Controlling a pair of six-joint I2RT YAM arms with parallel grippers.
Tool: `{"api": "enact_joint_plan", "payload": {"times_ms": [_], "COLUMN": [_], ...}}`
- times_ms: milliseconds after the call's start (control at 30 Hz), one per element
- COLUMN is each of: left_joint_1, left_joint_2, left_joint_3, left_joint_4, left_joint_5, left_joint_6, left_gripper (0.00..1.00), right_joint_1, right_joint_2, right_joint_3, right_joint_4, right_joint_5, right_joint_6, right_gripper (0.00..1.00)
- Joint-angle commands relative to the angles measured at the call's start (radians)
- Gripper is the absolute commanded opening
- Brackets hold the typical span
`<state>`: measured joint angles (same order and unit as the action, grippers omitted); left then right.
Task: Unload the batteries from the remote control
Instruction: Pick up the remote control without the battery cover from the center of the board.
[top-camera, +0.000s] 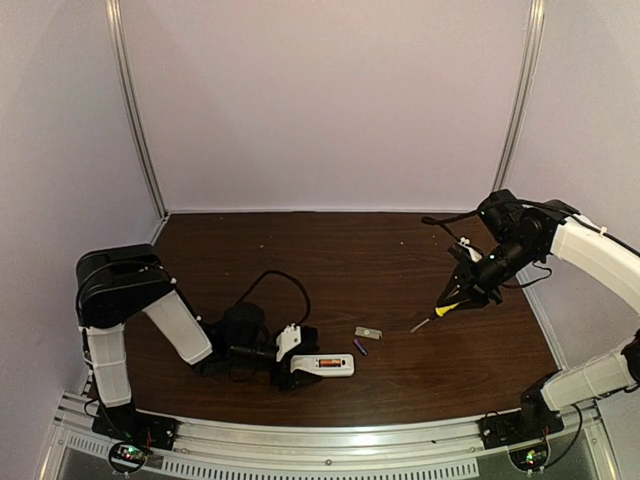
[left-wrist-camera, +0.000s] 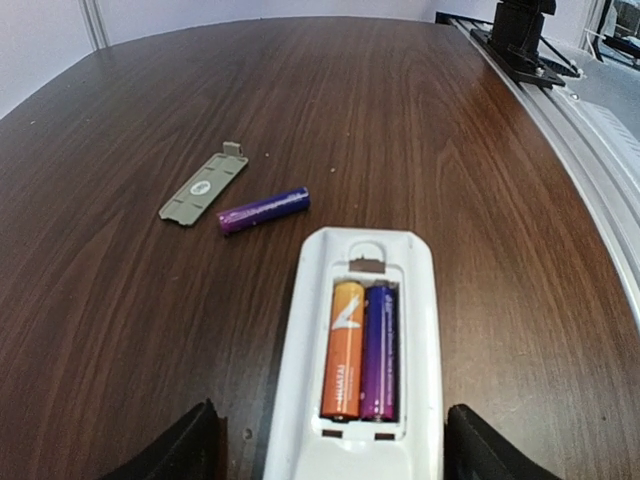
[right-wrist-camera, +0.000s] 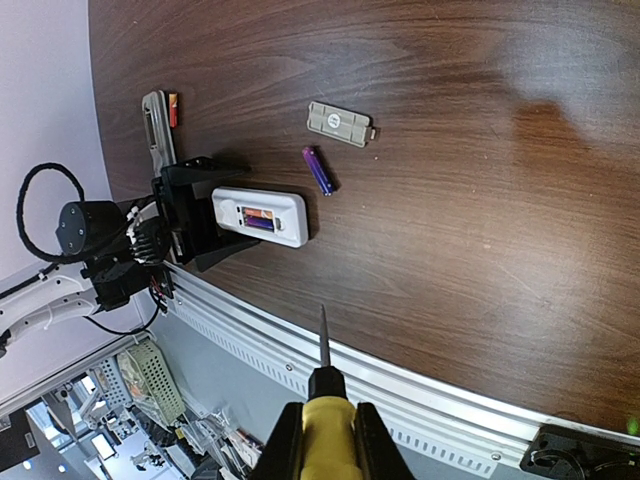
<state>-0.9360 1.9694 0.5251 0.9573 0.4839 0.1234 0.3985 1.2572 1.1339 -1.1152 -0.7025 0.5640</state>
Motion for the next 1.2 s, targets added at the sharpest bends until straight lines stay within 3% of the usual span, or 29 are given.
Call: {"api": "enact_joint_plan", "payload": {"times_ms": [0, 400, 700, 1067, 1167], "left_joint_1": [0.004, 0.003, 0.004, 0.002, 0.002], "left_joint_2": [0.029, 0.024, -0.091, -0.322, -0.39], "left_joint_3": [0.03, 0.017, 0.016, 0.06, 0.094], "left_joint_4": [-0.074, -0.119, -0.188, -0.445, -0.547], "left_joint_5": [0.056, 0.076, 0.027, -0.079, -0.134], "left_joint_6": [0.066, 0.077, 0.038, 0.038, 0.041], "left_gripper": [0.76, 0.46, 0.27, 0.11, 0.02], "right_joint_1": [0.007, 0.008, 0.008, 0.01, 0.011], "right_joint_2": [0.007, 0.01, 0.016, 0.002, 0.003], "right_joint_3": [-0.006, -0.018, -0.008, 0.0, 0.023], "right_joint_4": [-0.007, 0.012, 0.038, 0.093, 0.101], "right_joint_5": [0.008, 0.006, 0.003, 0.029, 0.047], "right_joint_6": [-0.005, 0.002, 0.008, 0.009, 0.002], "right_gripper": [0.0, 0.0, 0.0, 0.0, 0.0]}}
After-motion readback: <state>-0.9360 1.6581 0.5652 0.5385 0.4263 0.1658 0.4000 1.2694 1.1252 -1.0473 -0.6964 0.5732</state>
